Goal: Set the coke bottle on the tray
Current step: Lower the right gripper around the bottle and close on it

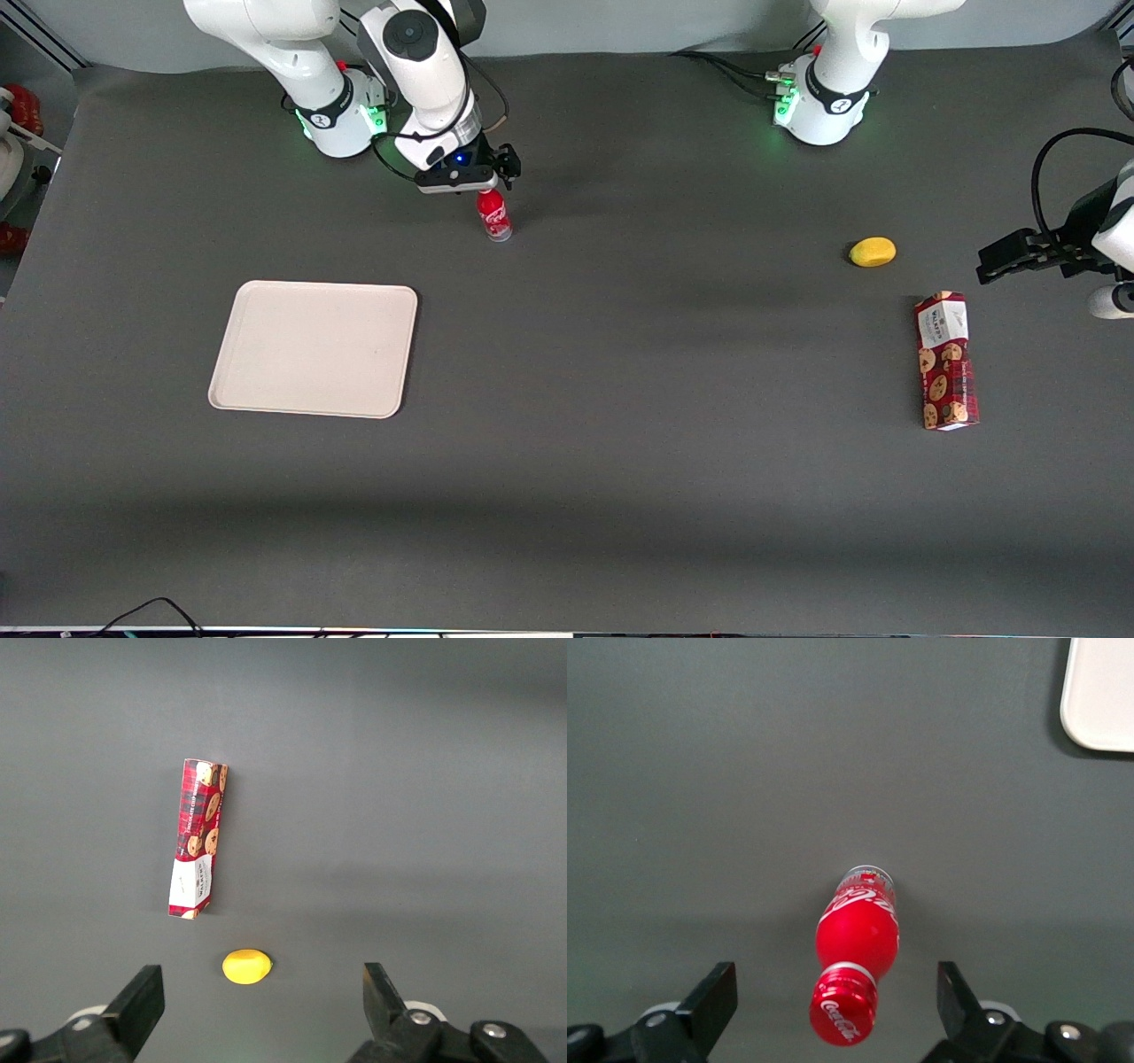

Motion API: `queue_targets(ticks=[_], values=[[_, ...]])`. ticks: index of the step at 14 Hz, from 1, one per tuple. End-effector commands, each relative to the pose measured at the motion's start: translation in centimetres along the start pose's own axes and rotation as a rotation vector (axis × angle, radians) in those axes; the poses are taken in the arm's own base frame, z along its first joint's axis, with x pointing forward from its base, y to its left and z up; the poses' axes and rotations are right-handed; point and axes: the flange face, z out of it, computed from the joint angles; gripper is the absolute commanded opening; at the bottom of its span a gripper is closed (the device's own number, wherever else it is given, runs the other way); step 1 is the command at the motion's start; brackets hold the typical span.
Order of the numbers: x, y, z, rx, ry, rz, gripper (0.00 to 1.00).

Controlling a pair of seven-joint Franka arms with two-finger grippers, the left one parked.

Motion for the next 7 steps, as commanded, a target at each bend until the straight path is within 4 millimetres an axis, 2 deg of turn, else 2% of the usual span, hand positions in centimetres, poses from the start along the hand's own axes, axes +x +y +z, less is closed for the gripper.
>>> queue_targets(ticks=[1,4,5,7], values=[[-0.63,0.04,1.07,0.009,-0.003,0.024,1.00],[-0.56,0.04,1.14,0.014,0.000,0.025,1.00],[-0.55,0.03,1.24,0.016,-0.003,0.025,0.96],[-0.55,0.03,1.38,0.017,-0.008,0.024,0.78]])
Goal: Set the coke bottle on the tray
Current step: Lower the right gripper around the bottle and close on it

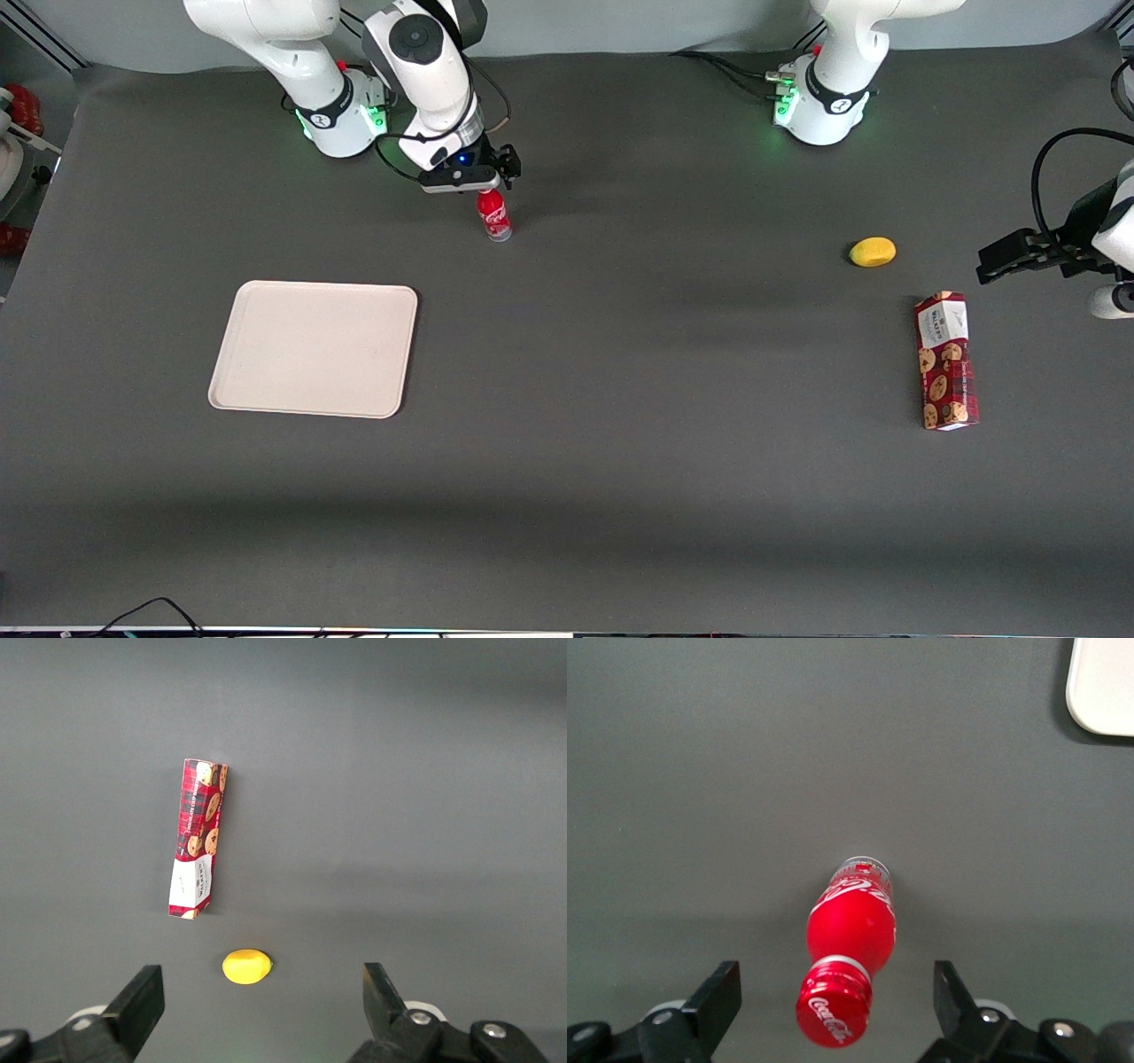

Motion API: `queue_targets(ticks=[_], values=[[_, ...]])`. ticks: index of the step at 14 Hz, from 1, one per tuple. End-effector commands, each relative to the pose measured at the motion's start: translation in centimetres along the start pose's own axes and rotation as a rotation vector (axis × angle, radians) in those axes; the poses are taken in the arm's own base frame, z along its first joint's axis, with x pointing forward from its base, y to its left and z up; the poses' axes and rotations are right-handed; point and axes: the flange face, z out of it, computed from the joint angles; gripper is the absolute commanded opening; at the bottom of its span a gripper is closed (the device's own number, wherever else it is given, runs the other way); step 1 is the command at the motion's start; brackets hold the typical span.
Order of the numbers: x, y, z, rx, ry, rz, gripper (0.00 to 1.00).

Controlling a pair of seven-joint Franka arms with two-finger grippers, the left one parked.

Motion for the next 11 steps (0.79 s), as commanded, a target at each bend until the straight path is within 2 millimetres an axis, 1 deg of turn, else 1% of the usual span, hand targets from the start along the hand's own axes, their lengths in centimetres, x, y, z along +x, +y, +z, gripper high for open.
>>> queue_targets(ticks=[1,3,6,8,9,11], values=[[0.14,-0.21,0.30,0.029,0.003,0.027,0.72],[0.12,-0.27,0.55,0.033,-0.004,0.025,0.60],[0.12,-0.27,0.59,0.033,-0.005,0.025,0.38],[0.11,-0.27,0.66,0.034,-0.008,0.025,0.26],[0.10,-0.26,0.89,0.034,-0.017,0.026,0.19],[0.12,-0.31,0.83,0.035,-0.017,0.024,0.01]])
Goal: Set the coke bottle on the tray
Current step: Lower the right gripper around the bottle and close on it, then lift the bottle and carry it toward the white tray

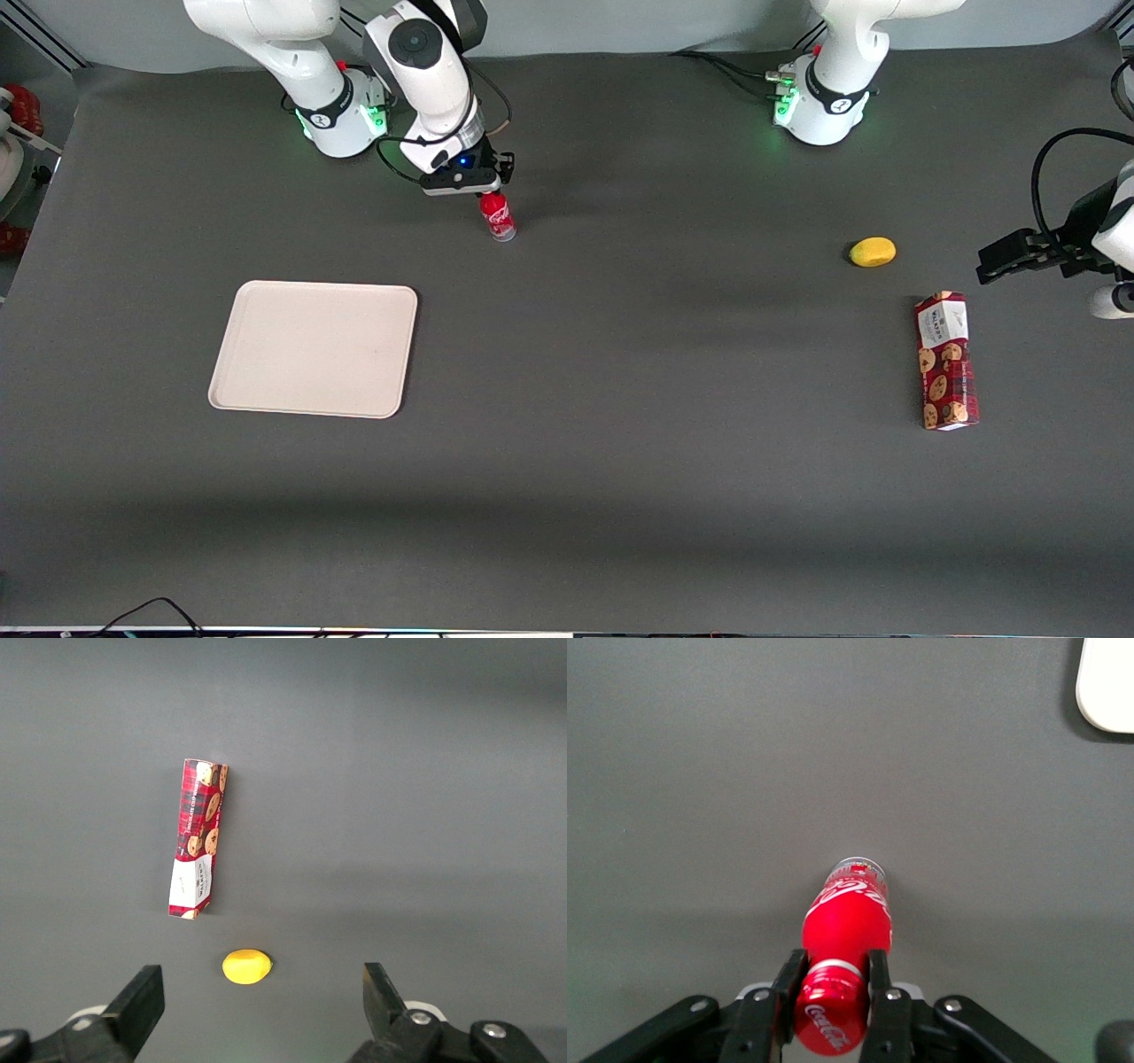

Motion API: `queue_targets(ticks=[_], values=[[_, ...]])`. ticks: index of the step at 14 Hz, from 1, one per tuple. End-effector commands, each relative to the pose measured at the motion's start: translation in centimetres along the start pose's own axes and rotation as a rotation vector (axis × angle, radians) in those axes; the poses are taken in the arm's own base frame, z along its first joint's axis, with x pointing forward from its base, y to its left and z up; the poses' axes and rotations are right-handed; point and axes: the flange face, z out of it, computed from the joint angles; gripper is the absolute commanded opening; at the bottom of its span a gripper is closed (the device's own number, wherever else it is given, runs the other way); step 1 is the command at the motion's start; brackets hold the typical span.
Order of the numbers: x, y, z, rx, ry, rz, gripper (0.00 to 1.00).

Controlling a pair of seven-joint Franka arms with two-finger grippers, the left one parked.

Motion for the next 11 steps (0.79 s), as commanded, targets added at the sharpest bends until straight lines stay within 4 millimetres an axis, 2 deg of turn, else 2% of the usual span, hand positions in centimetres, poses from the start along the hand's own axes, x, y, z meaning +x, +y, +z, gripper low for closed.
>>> queue_targets(ticks=[1,4,6,8,11], values=[[-0.1,-0.3,0.5,0.021,-0.014,0.020,0.00],[0.8,-0.5,-0.8,0.029,-0.013,0.020,0.00],[2.3,-0.5,-3.1,0.017,-0.039,0.034,0.00],[4.7,0.9,-6.7,0.017,-0.058,0.035,0.00],[8.5,4.4,-12.4,0.016,-0.050,0.008,0.00]])
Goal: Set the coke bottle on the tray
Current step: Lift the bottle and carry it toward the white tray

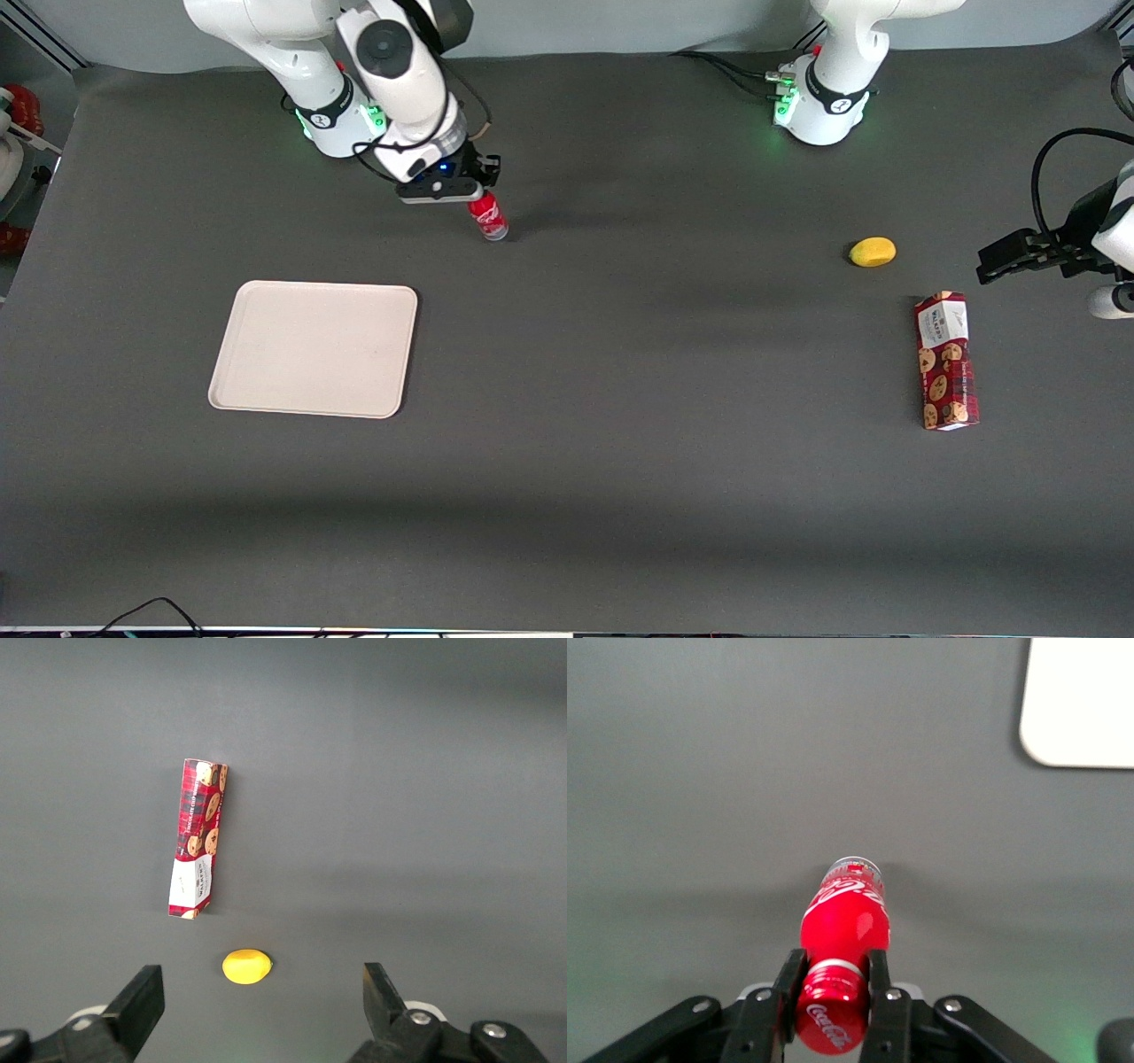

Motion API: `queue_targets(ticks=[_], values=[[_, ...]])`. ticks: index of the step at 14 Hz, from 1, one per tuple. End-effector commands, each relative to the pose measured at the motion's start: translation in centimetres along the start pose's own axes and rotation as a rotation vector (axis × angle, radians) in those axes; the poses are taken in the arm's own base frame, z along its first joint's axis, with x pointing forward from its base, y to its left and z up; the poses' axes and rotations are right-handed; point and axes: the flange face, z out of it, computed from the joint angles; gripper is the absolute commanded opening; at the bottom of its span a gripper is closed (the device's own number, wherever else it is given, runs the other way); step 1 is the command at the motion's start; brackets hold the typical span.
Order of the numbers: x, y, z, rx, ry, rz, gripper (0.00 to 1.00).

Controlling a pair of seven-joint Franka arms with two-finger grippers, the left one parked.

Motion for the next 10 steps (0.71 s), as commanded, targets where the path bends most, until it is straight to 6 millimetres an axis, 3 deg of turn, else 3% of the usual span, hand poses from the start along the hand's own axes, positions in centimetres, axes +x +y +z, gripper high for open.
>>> queue_targets(ticks=[1,3,5,8,10], values=[[3.1,2.9,-6.6,-0.021,0.028,-0.043,0.00],[6.2,6.7,-11.7,-0.068,0.041,-0.082,0.00],[8.5,11.2,-15.3,-0.054,0.048,-0.137,0.00],[11.4,19.9,-17.4,-0.075,0.066,-0.242,0.00],[12.8,25.6,-17.4,-0.132,0.047,-0.312,0.00]])
